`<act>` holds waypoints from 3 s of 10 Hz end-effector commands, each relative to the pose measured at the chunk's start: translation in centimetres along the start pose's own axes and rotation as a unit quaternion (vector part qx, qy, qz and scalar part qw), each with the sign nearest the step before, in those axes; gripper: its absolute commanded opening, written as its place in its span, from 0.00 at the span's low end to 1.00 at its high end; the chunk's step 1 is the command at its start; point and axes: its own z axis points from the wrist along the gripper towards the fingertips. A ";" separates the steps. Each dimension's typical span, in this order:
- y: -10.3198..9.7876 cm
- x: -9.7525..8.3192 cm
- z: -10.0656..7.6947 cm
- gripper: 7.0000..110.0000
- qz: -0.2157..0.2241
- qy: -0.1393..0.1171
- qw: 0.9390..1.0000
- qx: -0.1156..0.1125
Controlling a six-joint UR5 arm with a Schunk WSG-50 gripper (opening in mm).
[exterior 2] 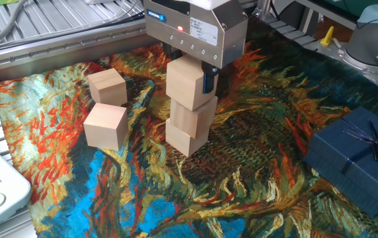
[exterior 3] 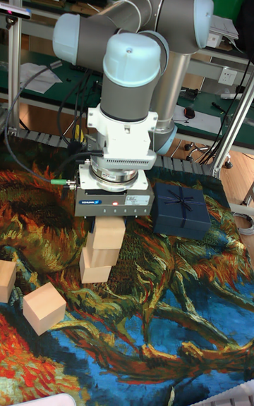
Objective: Stack the blocks in a vertical line of five
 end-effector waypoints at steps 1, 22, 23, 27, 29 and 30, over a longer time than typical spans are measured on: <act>-0.7 0.4 -0.3 0.00 0.050 0.009 0.998 0.021; 1.1 -1.1 -1.1 0.79 -0.023 -0.009 0.999 -0.036; 0.6 -1.2 -1.1 0.57 0.014 -0.010 1.000 -0.024; 1.6 -1.5 -1.3 0.00 -0.023 -0.017 0.999 -0.044; 0.9 -0.8 -1.2 0.79 -0.048 -0.005 0.998 -0.033; 1.1 -0.9 -1.2 0.79 -0.047 -0.006 0.998 -0.037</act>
